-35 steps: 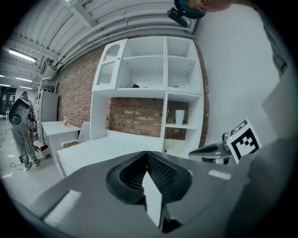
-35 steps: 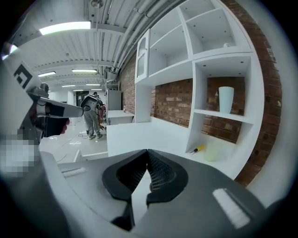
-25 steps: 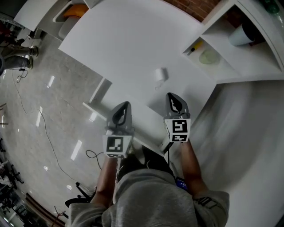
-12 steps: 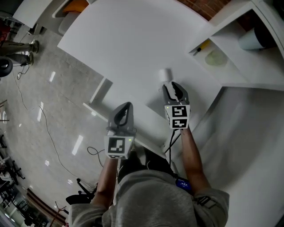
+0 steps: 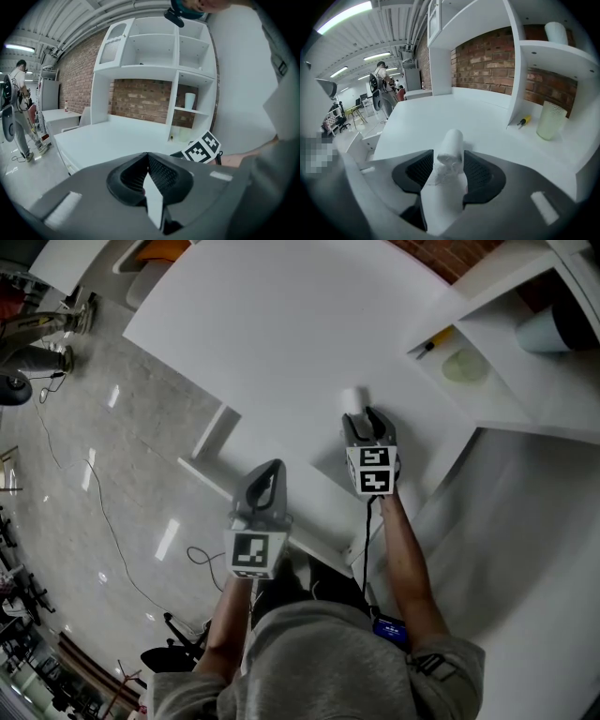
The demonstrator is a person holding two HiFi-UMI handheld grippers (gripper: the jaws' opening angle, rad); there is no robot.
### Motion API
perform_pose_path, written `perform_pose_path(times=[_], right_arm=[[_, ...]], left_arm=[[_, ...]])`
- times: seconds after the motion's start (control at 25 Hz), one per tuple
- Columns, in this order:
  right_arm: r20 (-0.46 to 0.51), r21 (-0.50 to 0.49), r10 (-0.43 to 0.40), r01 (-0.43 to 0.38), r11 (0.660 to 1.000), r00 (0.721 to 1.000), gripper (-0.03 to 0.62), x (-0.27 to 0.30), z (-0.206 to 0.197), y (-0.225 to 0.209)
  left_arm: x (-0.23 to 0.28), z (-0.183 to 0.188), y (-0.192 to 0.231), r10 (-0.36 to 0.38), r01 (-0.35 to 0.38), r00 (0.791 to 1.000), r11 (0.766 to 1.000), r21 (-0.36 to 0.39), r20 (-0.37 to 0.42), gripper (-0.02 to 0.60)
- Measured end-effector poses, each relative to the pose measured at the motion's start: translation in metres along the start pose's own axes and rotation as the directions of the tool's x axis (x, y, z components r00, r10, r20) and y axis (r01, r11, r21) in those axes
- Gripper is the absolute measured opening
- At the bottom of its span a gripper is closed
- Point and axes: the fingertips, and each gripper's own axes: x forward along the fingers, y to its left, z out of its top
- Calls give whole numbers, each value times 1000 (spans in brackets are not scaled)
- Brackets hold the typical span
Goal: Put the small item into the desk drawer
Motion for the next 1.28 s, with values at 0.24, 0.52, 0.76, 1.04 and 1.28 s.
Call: perform_pose_path(times=[0.24, 0.52, 0.76, 1.04, 1.28], right_arm=[[-12, -1, -8, 8, 1000, 1000, 167, 3, -3, 0], [10, -5, -13, 13, 1000, 1000, 155, 0, -1, -3], [63, -12, -6, 7, 1000, 998, 150, -24, 18, 6], [143, -39, 8, -2, 999, 990, 150, -71, 51, 20], [211, -78, 45, -29, 997, 977, 150, -118, 77, 43]], left_arm=[[-1, -1, 4, 10, -10, 1000, 1000, 0, -1, 12], [-8, 3, 4, 21, -21, 1000, 1000, 8, 6, 12], [-23, 16, 4, 32, -32, 999, 999, 21, 33, 12], [-43, 38, -3, 39, -43, 996, 998, 40, 86, 12], [-68, 55, -7, 61, -66, 990, 997, 39, 126, 12]])
